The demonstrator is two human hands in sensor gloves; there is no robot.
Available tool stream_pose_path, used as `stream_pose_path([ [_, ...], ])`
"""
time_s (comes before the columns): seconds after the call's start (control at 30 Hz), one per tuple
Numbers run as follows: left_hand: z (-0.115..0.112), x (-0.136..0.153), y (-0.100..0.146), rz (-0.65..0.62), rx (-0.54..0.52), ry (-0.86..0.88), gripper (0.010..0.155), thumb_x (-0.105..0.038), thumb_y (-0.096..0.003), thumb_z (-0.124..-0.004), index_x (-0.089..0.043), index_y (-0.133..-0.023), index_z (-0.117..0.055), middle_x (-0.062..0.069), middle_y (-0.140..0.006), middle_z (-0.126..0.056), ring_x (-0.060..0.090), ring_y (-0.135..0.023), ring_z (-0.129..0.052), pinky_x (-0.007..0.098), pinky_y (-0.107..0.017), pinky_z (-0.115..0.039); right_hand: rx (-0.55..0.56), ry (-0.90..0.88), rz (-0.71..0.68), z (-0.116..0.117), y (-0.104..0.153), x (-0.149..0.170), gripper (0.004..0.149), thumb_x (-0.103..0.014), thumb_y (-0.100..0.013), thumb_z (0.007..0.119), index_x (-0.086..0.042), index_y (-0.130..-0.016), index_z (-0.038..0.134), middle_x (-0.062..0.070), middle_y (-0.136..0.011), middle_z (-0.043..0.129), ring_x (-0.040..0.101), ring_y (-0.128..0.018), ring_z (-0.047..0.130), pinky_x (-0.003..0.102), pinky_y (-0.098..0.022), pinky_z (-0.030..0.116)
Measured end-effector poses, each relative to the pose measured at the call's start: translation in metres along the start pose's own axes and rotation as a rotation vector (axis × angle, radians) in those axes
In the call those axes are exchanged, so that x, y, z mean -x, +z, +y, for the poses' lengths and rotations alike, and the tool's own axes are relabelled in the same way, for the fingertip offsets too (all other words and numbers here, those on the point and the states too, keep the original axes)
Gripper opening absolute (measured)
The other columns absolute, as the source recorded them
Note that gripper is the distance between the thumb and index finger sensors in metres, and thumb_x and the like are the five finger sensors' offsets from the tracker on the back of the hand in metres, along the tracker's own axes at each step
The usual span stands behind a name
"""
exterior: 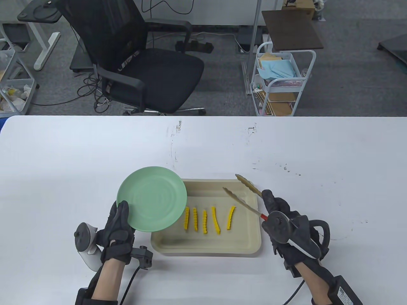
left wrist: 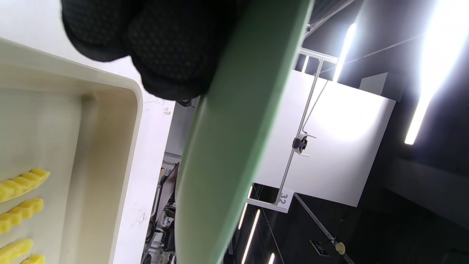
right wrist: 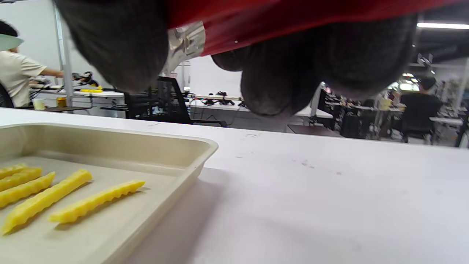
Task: Hold plate and receive fries gripped by tongs from baking tray
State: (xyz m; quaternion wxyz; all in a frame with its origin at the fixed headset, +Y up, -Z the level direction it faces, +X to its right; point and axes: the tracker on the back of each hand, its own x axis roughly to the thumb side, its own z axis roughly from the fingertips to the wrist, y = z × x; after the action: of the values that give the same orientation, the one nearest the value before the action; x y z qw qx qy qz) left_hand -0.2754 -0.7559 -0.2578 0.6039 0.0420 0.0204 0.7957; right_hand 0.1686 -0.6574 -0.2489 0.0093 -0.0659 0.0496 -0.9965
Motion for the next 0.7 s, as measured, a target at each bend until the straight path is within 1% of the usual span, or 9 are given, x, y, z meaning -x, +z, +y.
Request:
stream_pose_path([
  [0.1, 0.0, -0.001, 0.001, -0.002, -0.002, 0.007, 0.062, -0.042, -0.065, -0.05, -0.004, -0.11, -0.031, 0.01, -0.092, -0.068, 0.021, -0.051, -0.093, 0.052, -0.049, -0.074, -0.085, 0.023, 0.029, -0.002, -0.002, -0.007, 0.098, -0.055, -0.035, 0.084, -0.008, -0.101, 0.029, 0.018, -0.092, 0.066, 0.028, -0.046, 0.098, 0.047, -0.03, 0.086],
  [0.2, 0.0, -0.001, 0.001, -0.006, -0.002, 0.004, 0.062, -0.043, -0.065, -0.051, -0.004, -0.11, -0.031, 0.01, -0.092, -0.068, 0.021, -0.051, -0.093, 0.052, -0.049, -0.074, -0.094, 0.017, 0.034, -0.004, -0.003, -0.007, 0.098, -0.061, -0.033, 0.08, 0.0, -0.098, 0.039, 0.021, -0.081, 0.078, 0.025, -0.038, 0.101, 0.045, -0.024, 0.088],
  [0.27, 0.001, -0.001, 0.001, -0.007, -0.001, 0.003, 0.062, -0.043, -0.065, -0.051, -0.004, -0.11, -0.032, 0.01, -0.092, -0.069, 0.021, -0.051, -0.093, 0.052, -0.049, -0.075, -0.16, 0.018, 0.027, -0.004, -0.004, -0.007, 0.094, -0.064, -0.035, 0.071, 0.0, -0.099, 0.043, 0.023, -0.078, 0.078, 0.026, -0.038, 0.098, 0.046, -0.025, 0.085],
  [0.3, 0.001, -0.001, 0.001, -0.005, 0.0, 0.003, 0.062, -0.043, -0.065, -0.051, -0.004, -0.11, -0.032, 0.01, -0.092, -0.069, 0.021, -0.051, -0.093, 0.052, -0.049, -0.075, -0.185, 0.034, 0.05, -0.005, -0.002, -0.008, 0.091, -0.066, -0.036, 0.065, -0.004, -0.1, 0.045, 0.011, -0.078, 0.079, 0.026, -0.035, 0.099, 0.044, -0.023, 0.087],
  [0.37, 0.0, -0.001, 0.001, -0.002, -0.001, 0.001, 0.062, -0.042, -0.0649, -0.051, -0.004, -0.11, -0.032, 0.01, -0.091, -0.069, 0.022, -0.051, -0.093, 0.052, -0.049, -0.075, -0.206, 0.049, 0.051, -0.005, -0.001, -0.009, 0.085, -0.069, -0.037, 0.059, -0.014, -0.101, 0.048, 0.009, -0.077, 0.081, 0.022, -0.029, 0.104, 0.041, -0.017, 0.092],
  [0.43, 0.0, -0.001, 0.001, -0.003, -0.001, -0.003, 0.062, -0.042, -0.0648, -0.051, -0.004, -0.11, -0.032, 0.01, -0.091, -0.069, 0.022, -0.051, -0.093, 0.052, -0.048, -0.075, -0.251, 0.055, 0.045, -0.005, 0.001, -0.014, 0.084, -0.07, -0.038, 0.058, -0.016, -0.101, 0.049, 0.005, -0.077, 0.081, 0.02, -0.024, 0.104, 0.039, -0.013, 0.093],
  [0.47, 0.0, -0.001, 0.001, -0.003, -0.001, -0.004, 0.062, -0.042, -0.0649, -0.051, -0.004, -0.11, -0.032, 0.01, -0.091, -0.069, 0.022, -0.051, -0.093, 0.052, -0.048, -0.075, -0.258, 0.054, 0.044, -0.005, 0.001, -0.016, 0.085, -0.071, -0.038, 0.059, -0.016, -0.102, 0.049, 0.016, -0.076, 0.081, 0.02, -0.023, 0.102, 0.039, -0.012, 0.092],
  [0.53, 0.0, -0.001, 0.001, -0.004, 0.001, -0.005, 0.062, -0.042, -0.0648, -0.051, -0.004, -0.11, -0.033, 0.01, -0.091, -0.069, 0.022, -0.051, -0.093, 0.052, -0.049, -0.075, -0.271, 0.066, 0.044, -0.002, 0.001, -0.02, 0.089, -0.071, -0.036, 0.064, -0.009, -0.099, 0.054, 0.018, -0.073, 0.083, 0.018, -0.017, 0.1, 0.04, -0.009, 0.088],
  [0.7, 0.001, -0.001, 0.001, -0.008, -0.001, -0.012, 0.062, -0.043, -0.0647, -0.052, -0.004, -0.11, -0.033, 0.01, -0.091, -0.069, 0.022, -0.05, -0.093, 0.052, -0.048, -0.075, -0.367, 0.07, 0.076, 0.01, -0.002, -0.021, 0.091, -0.072, -0.037, 0.059, -0.002, -0.096, 0.057, 0.012, -0.06, 0.088, 0.013, -0.011, 0.098, 0.039, -0.007, 0.087],
])
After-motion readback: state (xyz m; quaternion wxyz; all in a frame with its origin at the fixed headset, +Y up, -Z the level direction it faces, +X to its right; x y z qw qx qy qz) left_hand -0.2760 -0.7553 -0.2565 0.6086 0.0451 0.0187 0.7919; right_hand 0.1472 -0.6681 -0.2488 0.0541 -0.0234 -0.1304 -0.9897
